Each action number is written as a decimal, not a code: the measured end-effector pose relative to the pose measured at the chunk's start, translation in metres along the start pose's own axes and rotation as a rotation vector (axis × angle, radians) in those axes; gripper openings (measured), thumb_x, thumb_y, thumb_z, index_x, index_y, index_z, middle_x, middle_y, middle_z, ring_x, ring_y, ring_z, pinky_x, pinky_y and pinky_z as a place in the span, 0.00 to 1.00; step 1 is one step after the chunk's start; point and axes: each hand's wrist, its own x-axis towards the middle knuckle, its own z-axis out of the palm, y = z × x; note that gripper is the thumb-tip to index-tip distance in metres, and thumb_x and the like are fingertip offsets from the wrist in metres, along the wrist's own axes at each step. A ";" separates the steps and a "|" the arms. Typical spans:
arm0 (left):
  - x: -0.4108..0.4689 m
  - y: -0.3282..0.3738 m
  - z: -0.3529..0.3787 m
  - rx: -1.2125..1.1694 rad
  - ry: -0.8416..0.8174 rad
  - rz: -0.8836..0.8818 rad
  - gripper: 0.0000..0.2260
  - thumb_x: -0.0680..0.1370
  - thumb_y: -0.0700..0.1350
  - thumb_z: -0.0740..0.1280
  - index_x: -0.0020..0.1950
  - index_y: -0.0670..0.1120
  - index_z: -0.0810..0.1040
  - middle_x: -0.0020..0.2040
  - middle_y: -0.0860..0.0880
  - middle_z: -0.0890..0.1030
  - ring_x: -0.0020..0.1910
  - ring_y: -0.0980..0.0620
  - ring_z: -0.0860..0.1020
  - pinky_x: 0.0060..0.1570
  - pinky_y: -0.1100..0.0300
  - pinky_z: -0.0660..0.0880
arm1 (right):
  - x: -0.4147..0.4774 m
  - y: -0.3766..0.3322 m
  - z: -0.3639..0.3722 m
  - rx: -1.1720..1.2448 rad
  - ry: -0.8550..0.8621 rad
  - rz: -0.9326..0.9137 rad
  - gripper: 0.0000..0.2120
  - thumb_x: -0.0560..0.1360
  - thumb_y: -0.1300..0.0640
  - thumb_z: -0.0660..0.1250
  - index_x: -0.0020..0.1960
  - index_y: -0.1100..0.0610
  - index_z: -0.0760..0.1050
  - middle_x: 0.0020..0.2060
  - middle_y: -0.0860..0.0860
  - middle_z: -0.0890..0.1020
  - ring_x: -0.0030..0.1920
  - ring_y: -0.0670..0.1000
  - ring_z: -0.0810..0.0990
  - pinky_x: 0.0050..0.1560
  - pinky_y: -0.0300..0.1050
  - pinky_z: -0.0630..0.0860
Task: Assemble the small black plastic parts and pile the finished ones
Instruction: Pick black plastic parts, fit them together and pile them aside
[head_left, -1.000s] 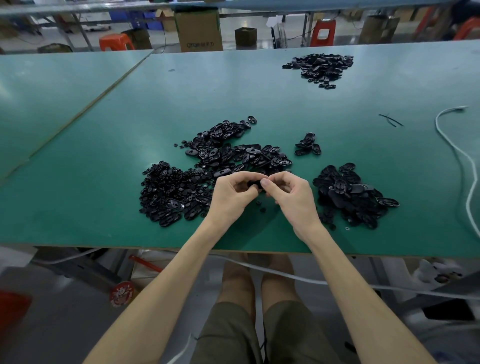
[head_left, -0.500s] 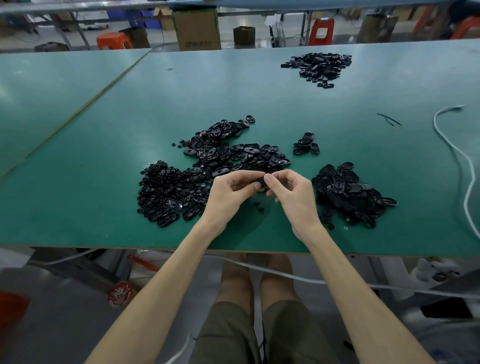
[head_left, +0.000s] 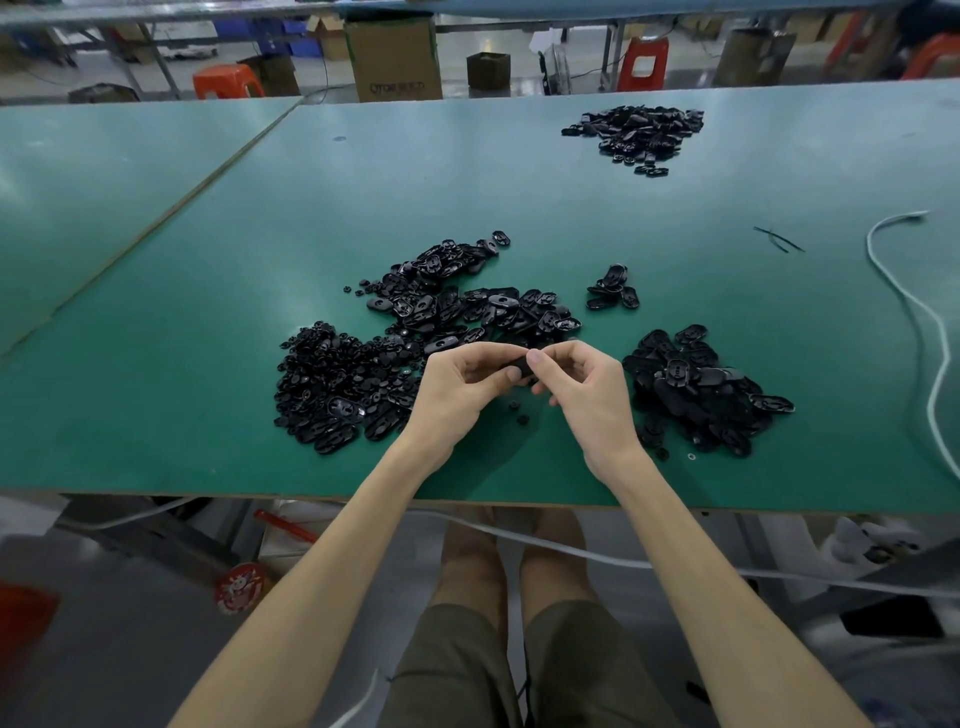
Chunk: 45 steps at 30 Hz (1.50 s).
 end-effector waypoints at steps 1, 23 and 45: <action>0.000 0.000 0.000 0.001 0.000 -0.001 0.10 0.77 0.32 0.72 0.59 0.36 0.84 0.52 0.40 0.87 0.51 0.44 0.85 0.59 0.53 0.81 | 0.000 0.000 0.000 -0.002 0.000 0.000 0.06 0.79 0.55 0.73 0.47 0.57 0.83 0.38 0.52 0.87 0.38 0.47 0.83 0.40 0.38 0.76; 0.002 -0.003 -0.001 0.002 -0.009 0.005 0.09 0.81 0.37 0.69 0.60 0.40 0.84 0.51 0.45 0.87 0.50 0.50 0.85 0.53 0.62 0.79 | 0.003 0.004 0.001 0.051 0.071 -0.006 0.06 0.81 0.55 0.71 0.48 0.56 0.82 0.36 0.48 0.85 0.35 0.45 0.81 0.36 0.38 0.75; 0.002 -0.003 0.001 0.054 -0.006 -0.020 0.07 0.79 0.34 0.71 0.55 0.42 0.85 0.46 0.49 0.86 0.45 0.57 0.82 0.48 0.63 0.78 | 0.003 0.005 0.000 0.069 0.019 -0.019 0.05 0.78 0.53 0.75 0.46 0.54 0.83 0.38 0.50 0.86 0.35 0.44 0.81 0.36 0.37 0.75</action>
